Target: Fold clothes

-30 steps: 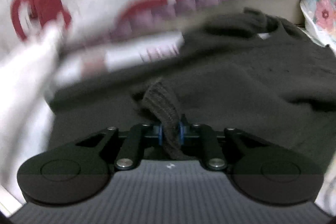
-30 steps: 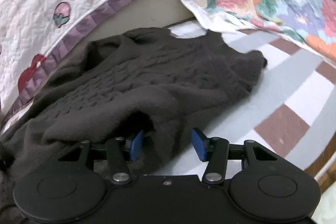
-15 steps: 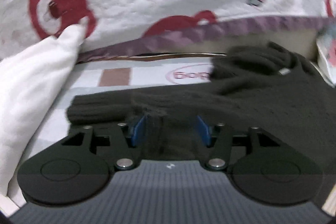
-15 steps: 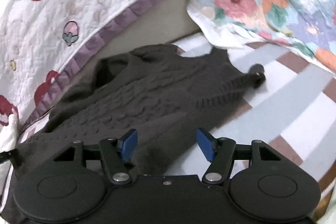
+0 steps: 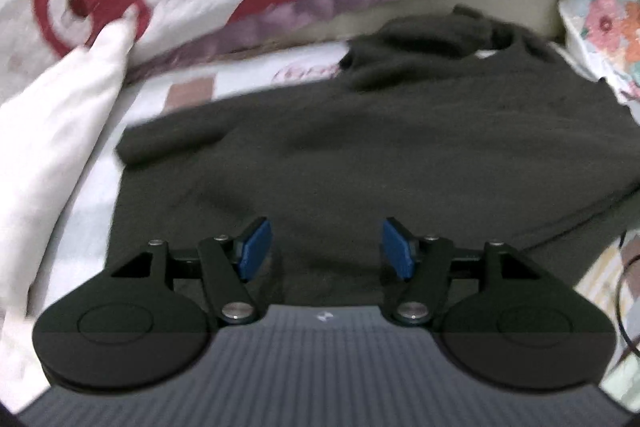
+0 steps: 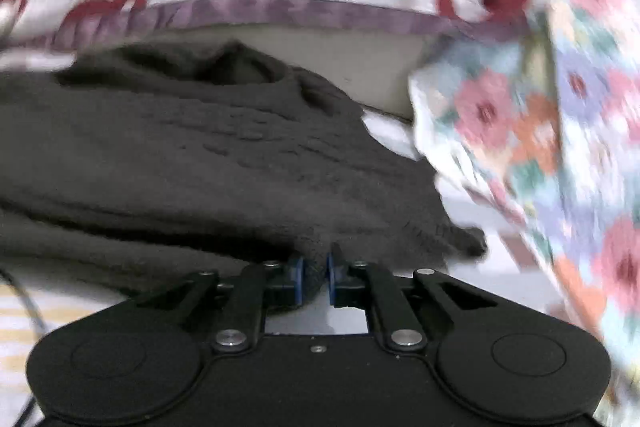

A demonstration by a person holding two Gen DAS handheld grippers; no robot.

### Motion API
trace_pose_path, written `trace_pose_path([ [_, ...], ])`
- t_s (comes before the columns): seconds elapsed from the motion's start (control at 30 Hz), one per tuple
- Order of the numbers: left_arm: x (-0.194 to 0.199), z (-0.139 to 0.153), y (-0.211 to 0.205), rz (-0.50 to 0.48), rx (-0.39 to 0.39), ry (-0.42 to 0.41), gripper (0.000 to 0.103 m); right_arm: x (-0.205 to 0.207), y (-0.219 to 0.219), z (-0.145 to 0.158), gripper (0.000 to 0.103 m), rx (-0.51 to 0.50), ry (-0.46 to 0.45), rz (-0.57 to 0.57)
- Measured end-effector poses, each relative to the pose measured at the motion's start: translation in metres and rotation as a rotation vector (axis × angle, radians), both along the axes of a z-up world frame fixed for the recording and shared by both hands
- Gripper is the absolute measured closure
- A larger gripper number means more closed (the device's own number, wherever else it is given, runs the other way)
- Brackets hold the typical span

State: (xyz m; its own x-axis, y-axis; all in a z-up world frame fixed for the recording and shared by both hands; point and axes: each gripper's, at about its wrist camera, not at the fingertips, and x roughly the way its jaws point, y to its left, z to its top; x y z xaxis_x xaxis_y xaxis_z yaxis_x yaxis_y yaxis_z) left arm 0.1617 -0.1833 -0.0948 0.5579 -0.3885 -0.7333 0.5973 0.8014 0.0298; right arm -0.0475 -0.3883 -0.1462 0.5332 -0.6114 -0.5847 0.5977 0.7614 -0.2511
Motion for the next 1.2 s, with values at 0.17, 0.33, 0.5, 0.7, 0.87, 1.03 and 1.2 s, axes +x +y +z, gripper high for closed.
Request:
trace_pose_path([
  [0.17, -0.009, -0.001, 0.034, 0.095, 0.053, 0.001, 0.041, -0.039, -0.03, -0.014, 0.087, 0.313, -0.077, -0.104],
  [0.33, -0.007, 0.001, 0.085, 0.254, -0.048, 0.1, 0.034, -0.046, -0.031, -0.016, 0.071, 0.419, -0.183, -0.074],
  [0.5, 0.008, -0.003, 0.15, 0.504, -0.236, 0.23, 0.025, -0.077, -0.042, -0.018, 0.062, 0.673, -0.324, 0.024],
  [0.7, 0.018, -0.014, 0.212, 0.716, -0.425, 0.398, 0.023, -0.089, -0.048, -0.001, 0.049, 0.702, -0.377, 0.054],
  [0.87, 0.015, -0.023, 0.202, 0.668, -0.366, 0.452, 0.014, -0.084, -0.098, -0.023, 0.049, 0.844, -0.426, -0.136],
  [1.03, 0.015, -0.023, 0.184, 0.544, -0.387, 0.43, 0.078, -0.088, -0.127, -0.042, 0.049, 0.925, -0.429, -0.231],
  [1.2, 0.018, -0.013, 0.166, 0.436, -0.294, 0.329, 0.092, -0.084, -0.141, -0.057, 0.047, 0.93, -0.463, -0.226],
])
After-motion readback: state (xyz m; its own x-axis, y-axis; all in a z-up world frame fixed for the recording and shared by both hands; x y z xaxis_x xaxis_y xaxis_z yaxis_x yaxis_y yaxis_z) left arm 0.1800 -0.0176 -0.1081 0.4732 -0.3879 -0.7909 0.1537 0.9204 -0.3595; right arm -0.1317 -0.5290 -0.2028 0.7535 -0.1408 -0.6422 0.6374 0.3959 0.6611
